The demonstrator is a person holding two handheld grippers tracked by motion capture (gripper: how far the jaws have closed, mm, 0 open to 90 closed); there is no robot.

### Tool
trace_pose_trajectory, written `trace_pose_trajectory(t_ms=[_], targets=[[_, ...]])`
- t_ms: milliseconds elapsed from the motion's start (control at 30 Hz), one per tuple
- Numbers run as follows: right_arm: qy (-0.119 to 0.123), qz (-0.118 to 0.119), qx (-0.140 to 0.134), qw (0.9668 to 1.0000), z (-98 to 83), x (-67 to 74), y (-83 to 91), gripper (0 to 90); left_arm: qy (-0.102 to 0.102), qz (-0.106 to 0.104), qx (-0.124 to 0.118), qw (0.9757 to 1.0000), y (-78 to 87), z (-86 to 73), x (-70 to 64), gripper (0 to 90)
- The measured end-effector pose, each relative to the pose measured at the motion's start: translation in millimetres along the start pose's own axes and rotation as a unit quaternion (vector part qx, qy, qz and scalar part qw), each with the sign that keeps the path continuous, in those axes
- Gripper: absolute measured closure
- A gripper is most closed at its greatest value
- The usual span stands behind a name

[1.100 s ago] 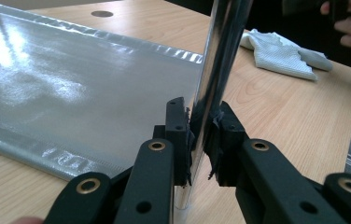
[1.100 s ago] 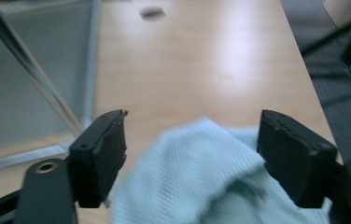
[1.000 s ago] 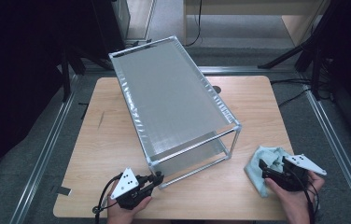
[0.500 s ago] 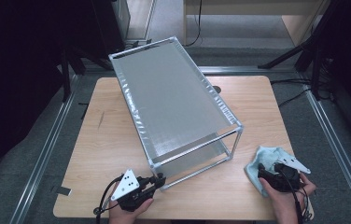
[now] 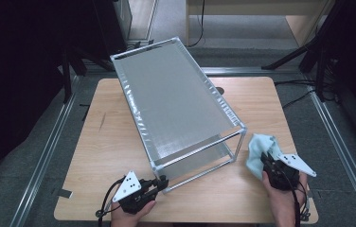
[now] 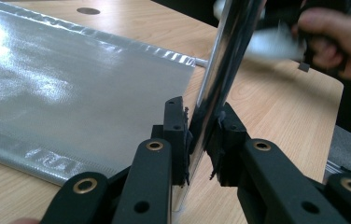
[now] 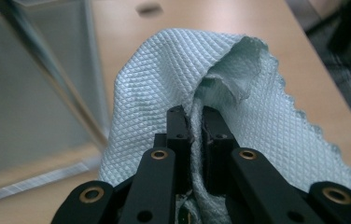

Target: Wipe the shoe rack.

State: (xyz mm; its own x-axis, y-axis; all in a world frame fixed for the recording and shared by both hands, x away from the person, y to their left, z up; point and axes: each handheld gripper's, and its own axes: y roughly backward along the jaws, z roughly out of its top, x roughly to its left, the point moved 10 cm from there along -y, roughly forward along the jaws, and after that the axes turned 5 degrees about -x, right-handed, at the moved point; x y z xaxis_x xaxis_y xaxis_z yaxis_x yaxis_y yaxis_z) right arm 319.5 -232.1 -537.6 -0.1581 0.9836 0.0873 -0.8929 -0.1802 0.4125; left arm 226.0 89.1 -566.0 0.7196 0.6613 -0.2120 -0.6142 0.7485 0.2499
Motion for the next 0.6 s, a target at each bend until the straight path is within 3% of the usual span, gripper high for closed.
trace_pose_trajectory(t_ms=[133,233,300,433,500,600], targets=[[0.006,0.027,-0.069,0.9972,57.2,30.6,17.4,84.0,-0.002,0.003,0.0,1.0,1.1,-0.5,0.0,78.8],[0.011,0.053,-0.124,0.9909,100.5,56.8,32.1,84.0,-0.003,0.004,-0.001,1.0,2.1,-0.8,0.1,78.8],[0.02,0.077,-0.146,0.9861,121.4,76.6,36.7,83.9,-0.003,0.005,-0.001,1.0,2.9,-1.1,0.1,78.9],[0.044,0.114,-0.139,0.9828,136.0,111.5,23.8,83.5,-0.001,0.005,-0.003,1.0,3.2,-1.1,-0.5,78.9],[0.062,0.139,-0.102,0.983,128.2,126.7,9.4,83.2,-0.001,0.004,-0.003,1.0,3.4,-1.1,-0.5,78.9],[0.068,0.141,-0.06,0.9859,113.1,131.1,-7.8,83.4,-0.003,0.003,-0.001,1.0,3.5,-1.2,-0.3,78.9]])
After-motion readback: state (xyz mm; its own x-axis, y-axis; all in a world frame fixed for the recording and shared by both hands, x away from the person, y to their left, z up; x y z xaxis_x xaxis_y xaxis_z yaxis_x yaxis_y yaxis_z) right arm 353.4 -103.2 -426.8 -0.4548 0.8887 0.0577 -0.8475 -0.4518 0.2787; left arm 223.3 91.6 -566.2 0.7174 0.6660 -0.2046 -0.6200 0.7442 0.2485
